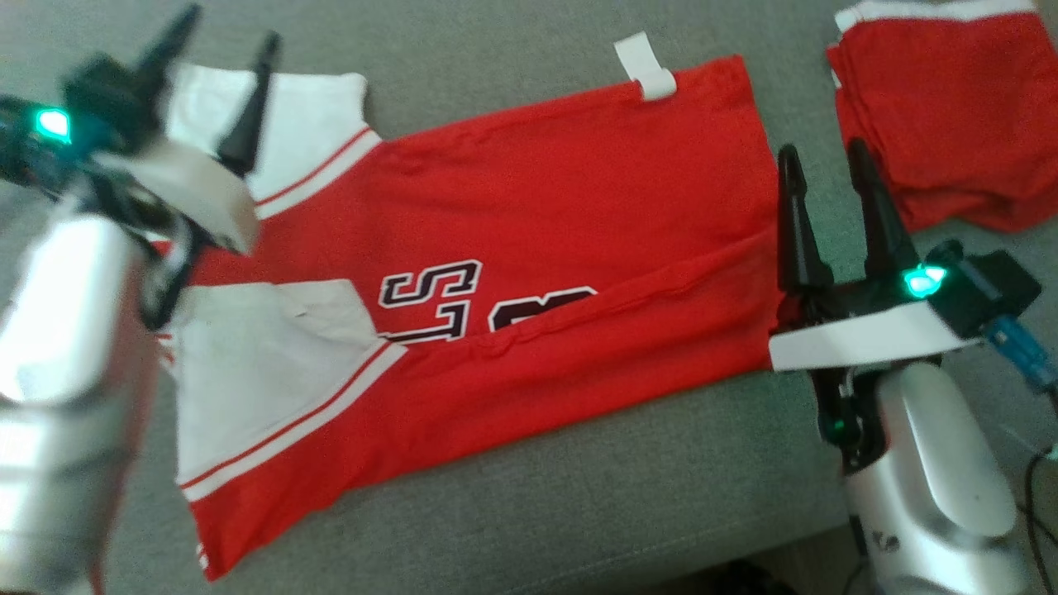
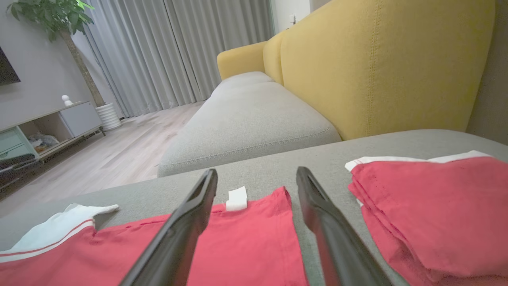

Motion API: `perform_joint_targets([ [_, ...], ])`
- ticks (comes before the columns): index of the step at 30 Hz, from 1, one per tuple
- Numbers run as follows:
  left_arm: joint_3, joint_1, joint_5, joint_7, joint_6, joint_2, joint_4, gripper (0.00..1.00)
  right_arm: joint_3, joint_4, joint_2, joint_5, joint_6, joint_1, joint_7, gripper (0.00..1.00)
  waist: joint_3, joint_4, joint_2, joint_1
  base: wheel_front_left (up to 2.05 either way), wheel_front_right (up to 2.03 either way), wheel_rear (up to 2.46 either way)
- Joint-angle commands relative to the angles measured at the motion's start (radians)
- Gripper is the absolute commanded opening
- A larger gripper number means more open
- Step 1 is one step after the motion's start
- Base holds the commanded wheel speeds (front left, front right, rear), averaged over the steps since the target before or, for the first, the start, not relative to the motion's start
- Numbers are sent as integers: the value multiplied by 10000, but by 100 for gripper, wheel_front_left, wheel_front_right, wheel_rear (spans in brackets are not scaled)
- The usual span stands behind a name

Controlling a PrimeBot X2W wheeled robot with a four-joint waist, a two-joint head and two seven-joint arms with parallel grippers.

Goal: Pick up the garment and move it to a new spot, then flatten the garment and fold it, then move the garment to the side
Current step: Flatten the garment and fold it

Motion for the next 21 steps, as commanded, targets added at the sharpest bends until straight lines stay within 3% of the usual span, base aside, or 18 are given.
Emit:
perform_joint_targets([
  [1, 96, -766, -520, 706, -51, 753, 239, 100, 287, -506, -33, 87, -9, -404, -103, 100, 669, -543, 0, -4, 0, 0, 0],
  [7, -537, -2097, -1101, 2137, -53, 1722, 1945, 100, 392, -1013, -33, 261, -9, -605, -106, 100, 1132, -828, 0, -4, 0, 0, 0],
  [14, -788, -2640, -900, 2601, -48, 2120, 3403, 100, 448, -1233, -33, 314, -9, -568, -107, 100, 1304, -896, 0, -4, 0, 0, 0],
  [19, -962, -2768, -1189, 2890, -51, 1914, 3911, 100, 406, -1242, -33, 298, -9, -511, -108, 100, 1345, -820, 0, -4, 0, 0, 0],
  [20, -1044, -2771, -1340, 3036, -52, 1848, 3968, 49, 390, -1231, -33, 294, -9, -511, -108, 100, 1341, -797, 0, -4, 0, 0, 0],
  [21, -1138, -2765, -1538, 3203, -52, 1772, 3996, 23, 368, -1211, -33, 289, -9, -511, -108, 100, 1326, -766, 0, -4, 0, 0, 0],
])
